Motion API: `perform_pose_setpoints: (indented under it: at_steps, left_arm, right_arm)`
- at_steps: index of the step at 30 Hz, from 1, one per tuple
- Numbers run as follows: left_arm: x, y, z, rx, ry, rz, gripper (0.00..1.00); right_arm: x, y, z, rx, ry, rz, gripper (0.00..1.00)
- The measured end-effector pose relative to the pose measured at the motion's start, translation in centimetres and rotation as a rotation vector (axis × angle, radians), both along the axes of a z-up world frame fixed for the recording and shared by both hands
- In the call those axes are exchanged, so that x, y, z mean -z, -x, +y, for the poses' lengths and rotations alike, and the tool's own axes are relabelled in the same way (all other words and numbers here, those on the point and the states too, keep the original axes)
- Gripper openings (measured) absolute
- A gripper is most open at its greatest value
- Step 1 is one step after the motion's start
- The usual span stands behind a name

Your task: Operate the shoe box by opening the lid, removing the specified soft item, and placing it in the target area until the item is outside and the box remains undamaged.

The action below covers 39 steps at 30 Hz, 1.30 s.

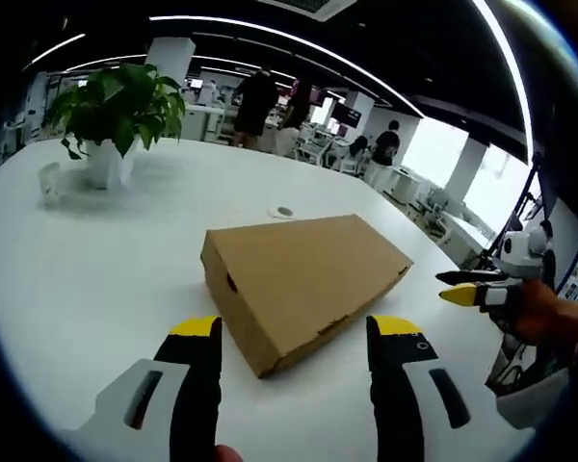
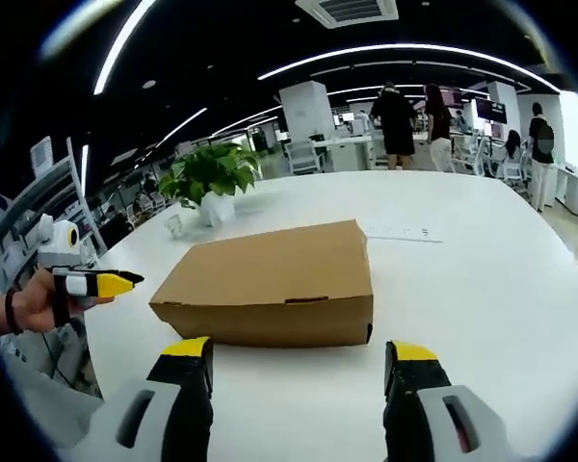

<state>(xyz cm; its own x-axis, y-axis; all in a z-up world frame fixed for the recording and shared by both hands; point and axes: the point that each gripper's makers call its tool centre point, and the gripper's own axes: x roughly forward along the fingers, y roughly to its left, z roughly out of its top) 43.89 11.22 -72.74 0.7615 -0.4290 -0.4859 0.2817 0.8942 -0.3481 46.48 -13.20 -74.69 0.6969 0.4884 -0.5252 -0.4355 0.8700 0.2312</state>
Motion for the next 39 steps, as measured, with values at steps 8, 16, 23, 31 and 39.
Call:
perform_pose_setpoints:
  at_steps: [8, 16, 23, 31, 39]
  left_arm:
    - [1.1, -1.4, -0.5, -0.011, 0.004, 0.017, 0.6]
    - [2.1, -2.6, -1.0, -0.029, 0.021, 0.04, 0.59]
    - [3.0, -3.1, -0.5, -0.025, -0.022, 0.06, 0.45]
    - [4.0, -3.1, -0.3, -0.048, 0.01, 0.116, 0.43]
    - [3.9, -3.0, -0.4, -0.048, 0.001, 0.128, 0.41]
  right_arm:
    - [0.8, -2.9, 0.0, 0.022, -0.054, 0.022, 0.68]
    - [1.1, -5.5, 0.6, 0.022, -0.081, 0.033, 0.62]
    - [1.5, -6.6, 0.4, 0.052, -0.088, 0.044, 0.52]
    - [2.1, -6.5, 1.2, 0.072, -0.116, 0.055, 0.41]
    - [2.1, -6.7, 1.1, 0.084, -0.117, 0.065, 0.4]
